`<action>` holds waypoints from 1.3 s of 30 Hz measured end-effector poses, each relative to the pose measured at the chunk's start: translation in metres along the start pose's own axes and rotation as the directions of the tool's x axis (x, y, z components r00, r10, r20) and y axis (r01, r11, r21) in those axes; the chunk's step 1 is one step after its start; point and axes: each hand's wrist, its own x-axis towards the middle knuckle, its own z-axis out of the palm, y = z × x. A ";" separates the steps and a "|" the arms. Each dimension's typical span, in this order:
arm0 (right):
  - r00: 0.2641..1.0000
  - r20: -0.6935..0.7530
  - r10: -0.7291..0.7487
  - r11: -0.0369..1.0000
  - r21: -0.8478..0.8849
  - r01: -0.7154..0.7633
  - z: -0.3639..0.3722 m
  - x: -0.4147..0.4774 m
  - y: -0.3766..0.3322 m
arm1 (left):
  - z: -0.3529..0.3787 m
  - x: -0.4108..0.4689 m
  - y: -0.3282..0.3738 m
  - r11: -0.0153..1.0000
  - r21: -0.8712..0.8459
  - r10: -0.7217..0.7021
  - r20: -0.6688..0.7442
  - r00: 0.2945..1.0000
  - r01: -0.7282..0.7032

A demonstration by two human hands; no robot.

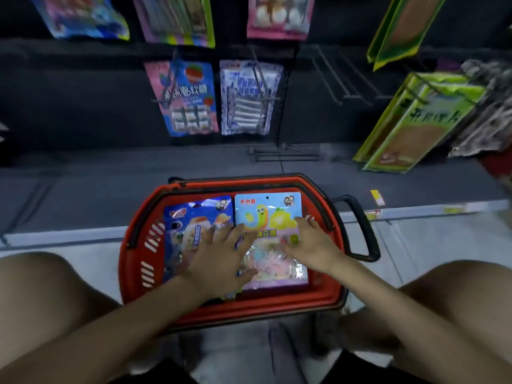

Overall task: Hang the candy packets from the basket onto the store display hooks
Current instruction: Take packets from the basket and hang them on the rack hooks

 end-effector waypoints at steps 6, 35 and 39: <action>0.992 0.060 0.108 0.991 0.074 -0.113 0.036 0.013 0.015 | 0.031 0.009 -0.007 0.999 0.049 -0.002 0.010 1.000 0.001; 0.969 -0.231 0.084 0.325 0.926 0.192 -0.049 -0.020 -0.022 | -0.050 0.019 -0.002 -0.042 -0.992 -0.373 0.126 0.919 0.119; 0.982 -0.183 0.041 0.271 0.948 0.165 -0.047 -0.021 -0.030 | -0.067 0.020 -0.001 -0.244 -0.968 -0.370 0.153 0.917 0.063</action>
